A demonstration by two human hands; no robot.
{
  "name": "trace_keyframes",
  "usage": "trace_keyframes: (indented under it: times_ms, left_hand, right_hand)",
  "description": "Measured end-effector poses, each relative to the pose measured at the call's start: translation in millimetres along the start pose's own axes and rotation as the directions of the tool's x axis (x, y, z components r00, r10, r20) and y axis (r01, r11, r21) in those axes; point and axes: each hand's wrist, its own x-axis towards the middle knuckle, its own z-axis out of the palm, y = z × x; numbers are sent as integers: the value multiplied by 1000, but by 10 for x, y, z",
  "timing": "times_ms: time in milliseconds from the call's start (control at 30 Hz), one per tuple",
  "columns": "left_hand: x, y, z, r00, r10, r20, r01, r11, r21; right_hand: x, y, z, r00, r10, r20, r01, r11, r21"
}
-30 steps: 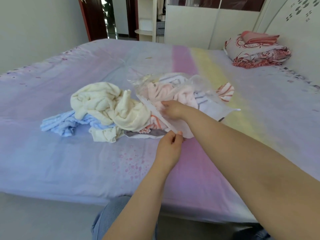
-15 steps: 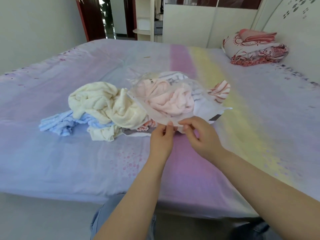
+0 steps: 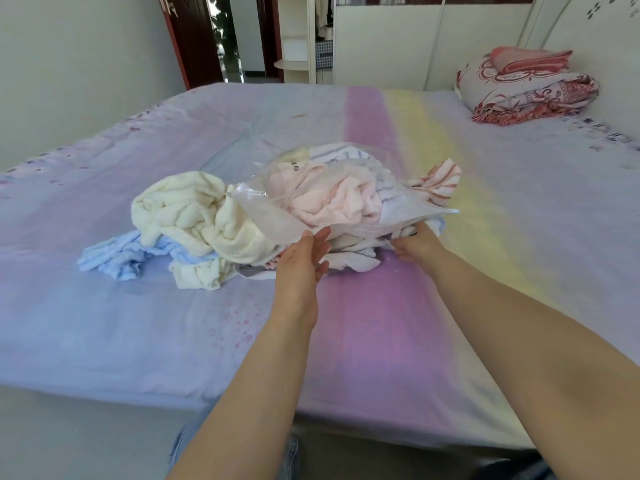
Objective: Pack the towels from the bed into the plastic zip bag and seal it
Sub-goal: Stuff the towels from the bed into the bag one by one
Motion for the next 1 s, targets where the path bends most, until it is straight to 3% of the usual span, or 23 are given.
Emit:
trace_keyframes:
  times_ms: [100, 233, 367, 567, 667, 767, 867, 1000]
  left_hand:
    - [41, 21, 37, 1000, 12, 0, -12, 1000, -6]
    - [57, 2, 98, 998, 41, 43, -42, 999, 5]
    - [22, -65, 143, 995, 45, 92, -48, 998, 35]
    - [-113, -259, 113, 977, 31, 210, -60, 989, 132]
    - [-326, -469, 17, 884, -64, 464, -89, 950, 299]
    - [-523, -617, -162, 818, -116, 563, -153, 900, 408]
    - [-667, -631, -253, 807, -107, 581, -171, 899, 404]
    - [-856, -638, -102, 933, -32, 357, -120, 911, 394]
  right_hand:
    - [-38, 24, -62, 980, -113, -162, 40, 918, -395]
    - [-587, 50, -113, 979, -191, -66, 126, 832, -541]
    - [-1332, 192, -316, 988, -152, 7, 139, 884, -447]
    - [-2128, 196, -366, 945, -304, 122, 318, 941, -118]
    - [-2362, 135, -256, 906, -396, 147, 388, 918, 81]
    - [-2489, 168, -155, 923, -349, 164, 248, 864, 439]
    - [-2565, 227, -65, 952, -265, 154, 107, 757, 645]
    - [-2550, 288, -21, 958, -287, 20, 245, 847, 471]
